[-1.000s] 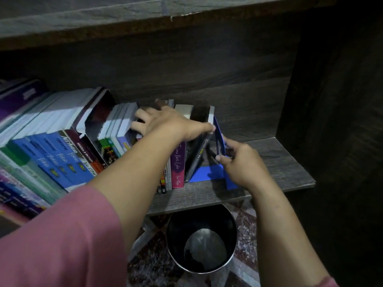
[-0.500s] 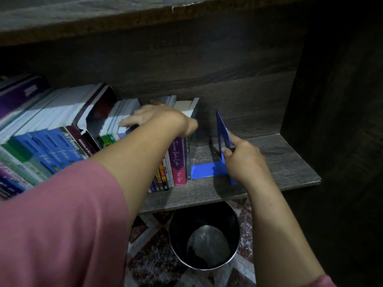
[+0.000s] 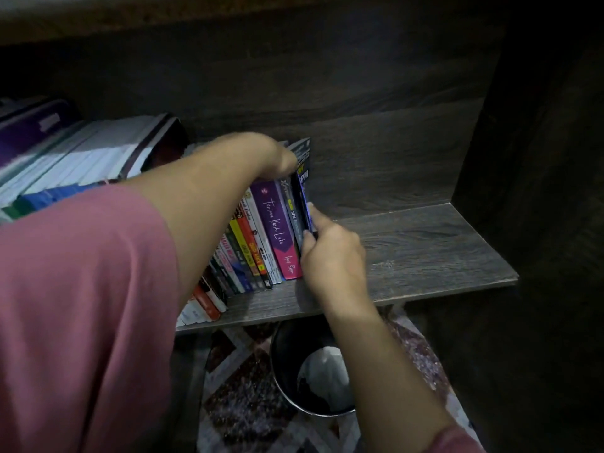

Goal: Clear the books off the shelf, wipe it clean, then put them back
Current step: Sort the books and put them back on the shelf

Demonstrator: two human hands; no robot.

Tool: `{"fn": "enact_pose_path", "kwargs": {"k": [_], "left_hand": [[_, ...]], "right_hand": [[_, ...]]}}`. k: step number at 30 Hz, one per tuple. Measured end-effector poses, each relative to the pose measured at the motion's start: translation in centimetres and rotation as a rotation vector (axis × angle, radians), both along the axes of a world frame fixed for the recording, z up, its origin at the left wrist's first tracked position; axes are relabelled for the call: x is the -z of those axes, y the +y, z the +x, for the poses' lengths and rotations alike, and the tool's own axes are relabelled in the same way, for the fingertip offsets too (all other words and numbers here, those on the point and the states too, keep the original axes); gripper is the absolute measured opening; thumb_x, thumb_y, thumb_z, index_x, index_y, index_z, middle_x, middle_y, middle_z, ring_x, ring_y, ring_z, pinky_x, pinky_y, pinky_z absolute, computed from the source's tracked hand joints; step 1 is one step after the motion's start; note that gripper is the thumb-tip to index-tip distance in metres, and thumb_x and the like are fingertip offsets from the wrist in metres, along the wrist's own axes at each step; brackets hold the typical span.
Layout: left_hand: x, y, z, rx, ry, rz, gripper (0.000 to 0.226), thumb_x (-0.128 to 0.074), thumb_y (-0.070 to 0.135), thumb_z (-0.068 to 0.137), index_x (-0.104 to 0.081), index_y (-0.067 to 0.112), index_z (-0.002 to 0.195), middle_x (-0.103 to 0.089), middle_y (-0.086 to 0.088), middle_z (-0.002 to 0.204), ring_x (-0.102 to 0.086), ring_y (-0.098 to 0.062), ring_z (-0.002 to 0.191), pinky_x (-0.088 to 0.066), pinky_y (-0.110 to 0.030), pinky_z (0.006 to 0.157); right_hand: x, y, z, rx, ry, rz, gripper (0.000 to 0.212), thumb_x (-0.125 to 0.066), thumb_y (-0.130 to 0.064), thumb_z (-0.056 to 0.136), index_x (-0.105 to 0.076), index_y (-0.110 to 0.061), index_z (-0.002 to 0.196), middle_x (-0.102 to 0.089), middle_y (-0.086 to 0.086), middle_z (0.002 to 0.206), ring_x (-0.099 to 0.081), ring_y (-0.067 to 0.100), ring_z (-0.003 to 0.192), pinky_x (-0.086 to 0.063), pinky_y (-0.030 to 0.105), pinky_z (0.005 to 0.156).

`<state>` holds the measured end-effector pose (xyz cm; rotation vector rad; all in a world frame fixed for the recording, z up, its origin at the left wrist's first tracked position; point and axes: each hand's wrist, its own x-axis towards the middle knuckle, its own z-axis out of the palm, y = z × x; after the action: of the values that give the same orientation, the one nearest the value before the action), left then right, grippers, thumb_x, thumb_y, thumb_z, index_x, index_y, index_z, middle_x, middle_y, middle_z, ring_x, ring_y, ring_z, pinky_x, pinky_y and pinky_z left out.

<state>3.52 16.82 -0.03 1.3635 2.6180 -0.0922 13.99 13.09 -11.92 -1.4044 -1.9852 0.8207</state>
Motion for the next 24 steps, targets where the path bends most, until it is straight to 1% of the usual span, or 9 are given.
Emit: {"fn": "enact_pose_path", "kwargs": {"k": [5,7,8,10,12,14,16,20,24], "left_hand": [[-0.4,-1.1,-0.2,-0.033,-0.151,0.095,0.046,-0.033,0.034,0.102,-0.047,0.007,0.136,-0.059,-0.019,0.112,-0.057,-0.029,0.088,-0.042,-0.032,0.08],[0.1,-1.9,-0.5,-0.051,-0.154,0.107,0.057,-0.031,0.046,0.099,-0.037,0.012,0.144,-0.051,-0.019,0.133,-0.05,-0.032,0.117,-0.035,-0.031,0.092],[0.6,-2.4,-0.6,-0.062,-0.065,0.099,0.068,-0.028,0.057,0.094,-0.026,0.019,0.151,-0.037,-0.017,0.149,-0.036,-0.032,0.134,-0.027,-0.036,0.104],[1.6,-3.8,-0.6,-0.058,0.093,0.109,0.074,-0.021,0.064,0.089,-0.008,0.031,0.154,-0.017,-0.019,0.157,-0.016,-0.036,0.144,-0.013,-0.045,0.111],[2.4,-5.3,-0.5,0.064,0.103,0.215,0.068,-0.02,0.058,0.09,-0.013,0.033,0.153,-0.016,-0.019,0.157,-0.014,-0.036,0.144,-0.014,-0.046,0.111],[2.9,-6.9,-0.6,0.227,0.086,0.298,0.07,-0.019,0.052,0.084,-0.031,0.029,0.149,-0.026,-0.018,0.154,-0.021,-0.032,0.142,-0.02,-0.043,0.111],[3.0,-8.3,-1.4,0.327,0.076,0.334,0.072,-0.029,0.048,0.079,-0.035,0.027,0.147,-0.028,-0.016,0.154,-0.022,-0.028,0.143,-0.02,-0.04,0.114],[4.4,-10.4,-3.1,0.408,0.274,0.323,0.09,-0.066,0.032,0.082,-0.012,0.029,0.154,-0.011,-0.008,0.161,-0.01,-0.026,0.148,-0.009,-0.041,0.119],[6.5,-11.0,-3.9,0.402,0.506,0.412,0.111,-0.084,0.026,0.069,-0.013,0.018,0.154,-0.031,-0.017,0.152,-0.028,-0.034,0.141,-0.023,-0.046,0.115]], "right_hand": [[0.5,-0.7,-0.9,0.075,0.058,0.08,0.046,-0.042,-0.027,0.101,-0.039,-0.043,0.144,-0.071,0.01,0.099,-0.062,0.029,0.096,-0.043,0.033,0.085],[0.5,-0.7,-1.0,0.099,0.081,0.077,0.045,-0.043,-0.028,0.101,-0.041,-0.045,0.143,-0.072,0.008,0.098,-0.062,0.026,0.094,-0.041,0.031,0.085],[0.5,-0.8,-1.1,0.106,0.089,0.075,0.045,-0.043,-0.028,0.101,-0.042,-0.045,0.142,-0.072,0.008,0.098,-0.061,0.026,0.094,-0.04,0.031,0.086],[0.4,-0.9,-1.1,0.1,0.096,0.071,0.044,-0.045,-0.027,0.1,-0.044,-0.045,0.141,-0.071,0.01,0.101,-0.061,0.028,0.096,-0.039,0.032,0.087],[0.3,-0.7,-0.9,0.059,0.081,0.059,0.045,-0.046,-0.026,0.099,-0.045,-0.045,0.14,-0.071,0.011,0.106,-0.06,0.03,0.102,-0.037,0.032,0.088],[0.3,-0.2,-0.4,0.003,0.071,0.033,0.047,-0.049,-0.026,0.098,-0.044,-0.046,0.14,-0.07,0.01,0.11,-0.059,0.031,0.106,-0.039,0.032,0.091],[0.5,0.3,0.4,-0.059,0.081,-0.011,0.05,-0.053,-0.026,0.095,-0.044,-0.048,0.139,-0.07,0.006,0.112,-0.061,0.03,0.105,-0.045,0.032,0.092],[1.1,1.2,2.1,-0.161,-0.057,-0.105,0.061,-0.06,-0.023,0.092,-0.036,-0.05,0.142,-0.065,0.005,0.124,-0.058,0.027,0.115,-0.046,0.034,0.098],[2.2,1.3,2.8,-0.181,-0.166,-0.216,0.064,-0.058,-0.019,0.095,-0.029,-0.043,0.148,-0.052,0.011,0.14,-0.05,0.029,0.126,-0.038,0.031,0.102]]}}
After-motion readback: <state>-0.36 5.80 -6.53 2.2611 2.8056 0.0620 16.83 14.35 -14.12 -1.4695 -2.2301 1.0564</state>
